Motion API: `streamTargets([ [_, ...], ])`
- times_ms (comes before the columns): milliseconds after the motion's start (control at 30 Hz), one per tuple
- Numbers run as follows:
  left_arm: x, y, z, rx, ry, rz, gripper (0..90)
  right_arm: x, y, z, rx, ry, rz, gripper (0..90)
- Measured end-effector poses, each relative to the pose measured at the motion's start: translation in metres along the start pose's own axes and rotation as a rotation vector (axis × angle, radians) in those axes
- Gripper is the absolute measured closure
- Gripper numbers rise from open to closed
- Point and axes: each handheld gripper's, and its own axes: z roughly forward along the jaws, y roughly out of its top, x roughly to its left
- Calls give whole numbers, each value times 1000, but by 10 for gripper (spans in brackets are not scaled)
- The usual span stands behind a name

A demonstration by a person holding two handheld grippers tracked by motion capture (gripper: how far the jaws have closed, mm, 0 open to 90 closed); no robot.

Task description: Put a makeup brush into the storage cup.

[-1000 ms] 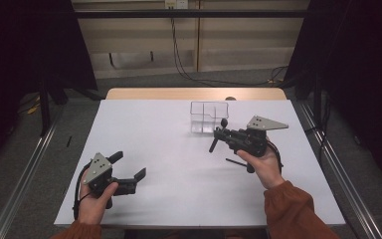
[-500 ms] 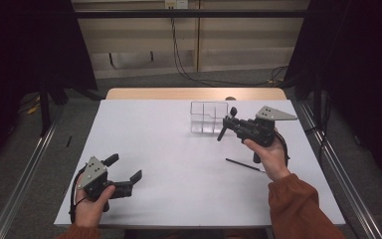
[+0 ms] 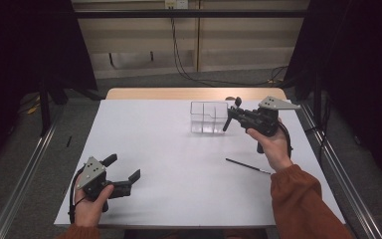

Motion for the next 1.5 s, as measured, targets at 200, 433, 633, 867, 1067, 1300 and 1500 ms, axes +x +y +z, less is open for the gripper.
streamTargets([
  [200,-1,0,0,2,-11,2,23,-6,8,8,7,-16,-11,799],
  [433,-1,1,0,2,-12,5,23,-12,13,20,26,-46,-26,799],
  [633,-1,1,1,10,-11,19,23,-19,21,28,21,-69,-27,799],
  [867,-1,1,1,11,-13,17,22,-29,30,37,17,-113,-27,799],
  [1067,-1,1,0,9,-8,13,23,-35,34,47,17,-138,-44,799],
  [1300,-1,1,0,5,-9,15,23,-31,27,57,29,-128,-40,798],
  [1500,-1,2,-1,4,-9,18,23,-31,23,65,38,-138,-29,798],
])
